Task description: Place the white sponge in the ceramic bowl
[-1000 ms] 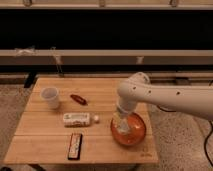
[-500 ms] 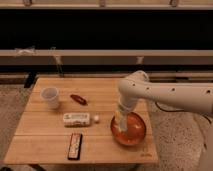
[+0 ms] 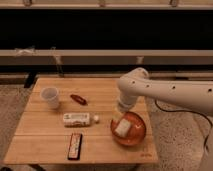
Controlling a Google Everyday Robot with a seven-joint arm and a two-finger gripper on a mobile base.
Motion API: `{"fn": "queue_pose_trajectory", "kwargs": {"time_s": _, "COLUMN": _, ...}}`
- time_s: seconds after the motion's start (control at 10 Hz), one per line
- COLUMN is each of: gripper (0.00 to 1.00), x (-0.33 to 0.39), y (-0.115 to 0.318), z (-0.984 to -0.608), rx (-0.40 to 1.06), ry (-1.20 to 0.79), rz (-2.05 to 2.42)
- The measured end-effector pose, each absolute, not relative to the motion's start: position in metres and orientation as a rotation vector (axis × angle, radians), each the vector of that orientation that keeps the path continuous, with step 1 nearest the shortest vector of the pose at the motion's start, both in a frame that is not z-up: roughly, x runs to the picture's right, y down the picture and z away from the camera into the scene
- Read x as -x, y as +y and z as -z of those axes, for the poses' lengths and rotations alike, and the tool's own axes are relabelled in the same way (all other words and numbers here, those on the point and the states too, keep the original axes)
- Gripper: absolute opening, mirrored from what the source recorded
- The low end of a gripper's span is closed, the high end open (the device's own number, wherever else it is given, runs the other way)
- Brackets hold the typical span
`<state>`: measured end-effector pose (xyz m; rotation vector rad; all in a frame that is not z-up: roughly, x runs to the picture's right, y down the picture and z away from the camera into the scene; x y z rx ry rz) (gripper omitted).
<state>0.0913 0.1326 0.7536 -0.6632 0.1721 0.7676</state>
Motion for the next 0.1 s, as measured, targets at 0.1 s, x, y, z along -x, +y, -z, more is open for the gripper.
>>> {"fn": "queue_pose_trajectory", "kwargs": {"time_s": 0.1, "gripper": 0.70, "x": -0.0903, "y": 0.1327, "z": -0.7535, "rx": 0.664, "ry": 0.171, "rz": -0.767}}
